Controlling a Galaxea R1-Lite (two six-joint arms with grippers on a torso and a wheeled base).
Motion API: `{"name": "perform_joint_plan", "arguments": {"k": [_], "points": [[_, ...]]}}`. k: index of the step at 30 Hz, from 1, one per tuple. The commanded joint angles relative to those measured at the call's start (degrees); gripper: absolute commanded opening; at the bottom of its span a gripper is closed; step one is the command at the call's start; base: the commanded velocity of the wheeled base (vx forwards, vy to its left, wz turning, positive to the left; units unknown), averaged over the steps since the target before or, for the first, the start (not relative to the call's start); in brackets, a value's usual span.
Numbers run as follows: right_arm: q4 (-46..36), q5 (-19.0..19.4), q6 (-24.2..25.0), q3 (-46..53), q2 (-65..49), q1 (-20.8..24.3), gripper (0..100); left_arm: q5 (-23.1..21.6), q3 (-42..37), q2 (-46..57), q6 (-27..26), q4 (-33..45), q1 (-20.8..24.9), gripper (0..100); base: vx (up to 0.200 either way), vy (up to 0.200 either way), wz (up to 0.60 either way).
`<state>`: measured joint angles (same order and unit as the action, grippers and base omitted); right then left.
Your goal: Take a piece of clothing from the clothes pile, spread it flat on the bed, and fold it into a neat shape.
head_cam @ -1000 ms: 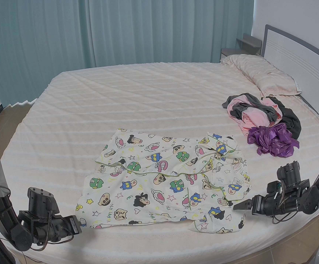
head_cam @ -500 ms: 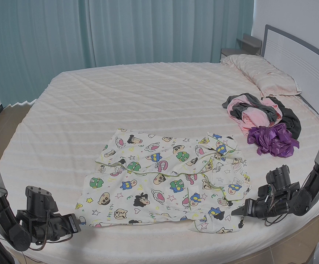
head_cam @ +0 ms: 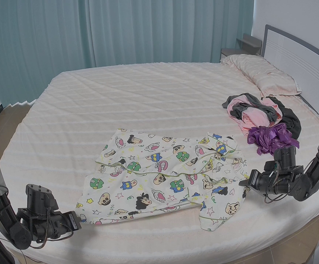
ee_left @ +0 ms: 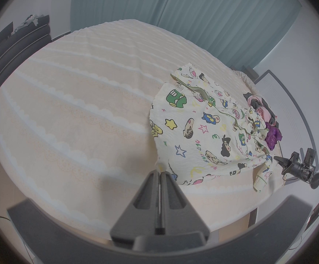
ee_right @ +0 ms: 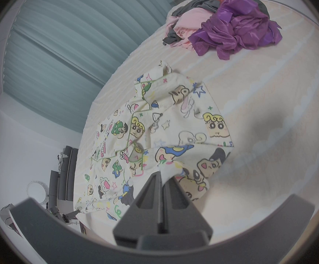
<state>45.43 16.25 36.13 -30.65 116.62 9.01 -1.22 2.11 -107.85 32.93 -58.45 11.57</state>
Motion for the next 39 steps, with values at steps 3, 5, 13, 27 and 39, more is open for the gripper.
{"name": "perform_joint_plan", "arguments": {"k": [3, 5, 13, 27, 39], "points": [[0.53, 0.10, -0.01, -6.71, 4.67, -0.22, 0, -0.01, 1.76, -4.39, 0.74, -0.34, -0.23, 0, 0.000, 0.000, 0.00], [0.62, 0.10, -0.01, -7.50, 5.55, -0.13, 100, -0.01, 1.93, -4.65, 0.82, -0.43, -0.23, 0, 0.000, 0.000, 0.00], [1.32, 0.01, 0.17, -10.93, 6.78, 0.22, 100, 0.08, 4.13, -5.09, 4.08, -0.43, -1.02, 0, 0.000, 0.000, 0.00], [3.70, 0.71, -2.82, 2.35, -0.16, -0.84, 100, 0.08, 4.48, -5.44, 4.16, -0.43, -1.46, 0, 0.000, 0.000, 0.00], [8.97, 4.05, -11.35, 6.74, 5.11, 1.63, 100, 0.08, 4.39, -5.35, 4.16, -0.43, -1.37, 0, 0.000, 0.000, 0.00]]}}
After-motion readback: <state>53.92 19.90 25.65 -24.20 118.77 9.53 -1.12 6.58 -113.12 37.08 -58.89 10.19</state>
